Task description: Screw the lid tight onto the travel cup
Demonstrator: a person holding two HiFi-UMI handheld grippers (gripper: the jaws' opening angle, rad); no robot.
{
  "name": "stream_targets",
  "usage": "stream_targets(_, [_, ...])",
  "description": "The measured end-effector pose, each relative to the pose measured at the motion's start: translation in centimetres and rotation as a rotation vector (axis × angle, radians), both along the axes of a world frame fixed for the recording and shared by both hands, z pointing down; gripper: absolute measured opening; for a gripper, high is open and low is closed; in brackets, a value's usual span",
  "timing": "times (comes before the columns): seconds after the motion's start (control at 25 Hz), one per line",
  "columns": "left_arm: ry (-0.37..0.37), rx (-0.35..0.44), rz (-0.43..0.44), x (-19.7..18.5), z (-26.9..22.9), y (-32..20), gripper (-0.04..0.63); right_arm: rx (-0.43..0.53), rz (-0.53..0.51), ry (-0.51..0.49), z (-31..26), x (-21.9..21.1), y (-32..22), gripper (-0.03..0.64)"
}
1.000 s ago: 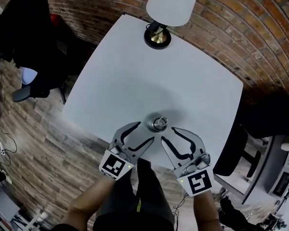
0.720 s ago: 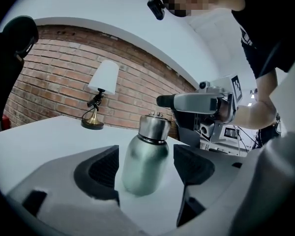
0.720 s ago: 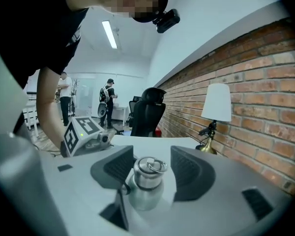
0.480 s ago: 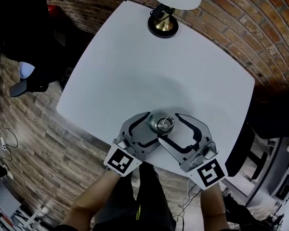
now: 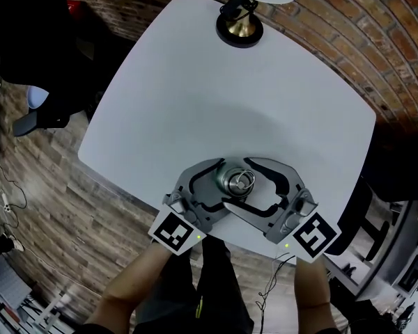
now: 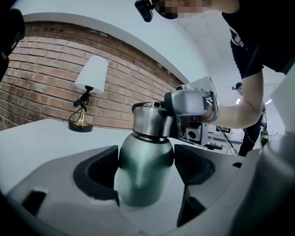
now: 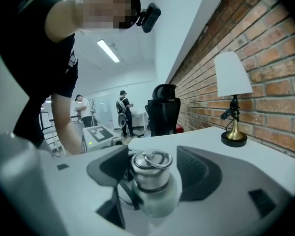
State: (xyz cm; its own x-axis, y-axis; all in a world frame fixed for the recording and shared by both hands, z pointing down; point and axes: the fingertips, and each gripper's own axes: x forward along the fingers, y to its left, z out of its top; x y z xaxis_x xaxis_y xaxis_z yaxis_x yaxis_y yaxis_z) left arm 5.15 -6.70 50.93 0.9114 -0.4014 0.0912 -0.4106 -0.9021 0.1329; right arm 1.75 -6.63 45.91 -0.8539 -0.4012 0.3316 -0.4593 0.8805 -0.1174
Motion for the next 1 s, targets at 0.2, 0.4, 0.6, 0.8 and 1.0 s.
stream_targets(0.2, [-0.013,0.004,0.002,0.0,0.2,0.0,0.343,0.028,0.054,0.027,0.8,-0.1,-0.2,0.282])
stream_targets(0.4, [-0.018,0.015,-0.008,0.1,0.3,-0.2,0.343,0.119,0.220,0.034,0.4,0.0,-0.7,0.279])
stream_targets(0.6, [-0.020,0.018,-0.031,0.1,0.3,-0.2,0.343,0.197,0.518,0.029,0.0,0.5,-1.1,0.278])
stream_targets(0.8, [-0.019,0.017,-0.038,0.0,0.2,0.0,0.343,0.202,0.624,0.004,0.0,0.8,-1.0,0.278])
stream_targets(1.0, [-0.026,0.040,-0.029,-0.1,0.0,-0.1,0.342,0.220,0.584,-0.004,-0.2,0.5,-1.1,0.278])
